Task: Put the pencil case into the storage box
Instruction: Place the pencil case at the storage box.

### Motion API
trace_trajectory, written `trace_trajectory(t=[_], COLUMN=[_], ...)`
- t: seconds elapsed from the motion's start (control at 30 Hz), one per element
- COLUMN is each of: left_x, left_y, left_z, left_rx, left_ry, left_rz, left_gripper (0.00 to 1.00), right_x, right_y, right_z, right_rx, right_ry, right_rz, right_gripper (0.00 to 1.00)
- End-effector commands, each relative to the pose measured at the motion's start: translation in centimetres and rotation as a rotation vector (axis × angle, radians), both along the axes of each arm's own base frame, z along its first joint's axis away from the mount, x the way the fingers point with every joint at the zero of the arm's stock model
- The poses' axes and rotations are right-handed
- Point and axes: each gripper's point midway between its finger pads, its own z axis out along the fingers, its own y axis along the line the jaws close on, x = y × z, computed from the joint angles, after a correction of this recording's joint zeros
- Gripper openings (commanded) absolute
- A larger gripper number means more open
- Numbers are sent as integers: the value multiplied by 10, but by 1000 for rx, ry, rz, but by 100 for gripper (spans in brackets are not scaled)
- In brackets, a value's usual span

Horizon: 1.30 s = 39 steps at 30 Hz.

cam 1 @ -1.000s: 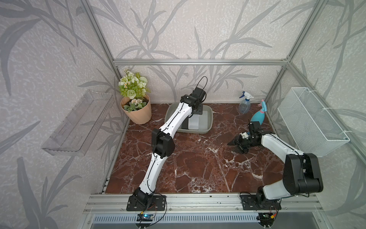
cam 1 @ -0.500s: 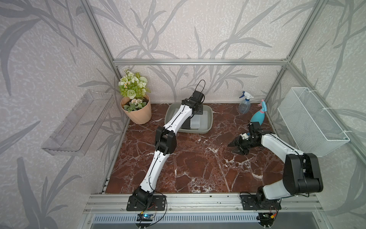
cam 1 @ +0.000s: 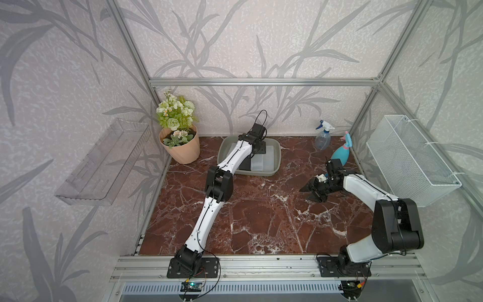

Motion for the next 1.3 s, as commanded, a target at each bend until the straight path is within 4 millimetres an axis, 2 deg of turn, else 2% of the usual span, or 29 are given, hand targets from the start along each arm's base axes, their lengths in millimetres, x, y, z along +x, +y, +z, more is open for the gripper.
trace_trajectory(t=[0.0,0.17,0.3,0.57,0.73,0.8,0.9,0.97,1.0,1.07,1.13,1.17,1.2,1.27], left_x=[0,-9,-9,-8,-7,-5,-3,-4,-6,-16,-36,-50,-66,-99], left_y=[2,24,37,20,11,5,-1,0,4,18,44,65,87,135], left_z=[-5,-23,-25,-25,-19,-9,24,61,86,138,199,233,259,297], left_rx=[27,124,152,88,55,36,1,6,6,22,65,111,167,281], left_ry=[6,60,70,65,52,32,-23,-85,-120,-191,-275,-333,-381,-459], left_rz=[-21,-28,-26,-45,-52,-81,-92,-87,-79,-40,17,75,130,253], left_gripper=[52,52,52,59,74,78,87,94,98,100,100,100,100,100], right_x=[2,0,-2,0,-1,-2,-2,1,3,10,19,25,30,40], right_y=[0,-1,-1,0,2,2,3,3,3,0,-8,-15,-25,-51], right_z=[2,3,2,2,0,0,1,5,8,18,34,47,60,86], right_rx=[-16,-20,-21,-23,-28,-31,-34,-33,-38,-62,-124,-174,-246,-419], right_ry=[2,5,7,6,13,13,6,-14,-29,-78,-163,-230,-307,-457], right_rz=[-1,-2,-2,-2,2,3,1,2,3,14,33,41,48,28], right_gripper=[49,49,49,49,49,49,49,49,49,50,50,50,51,56])
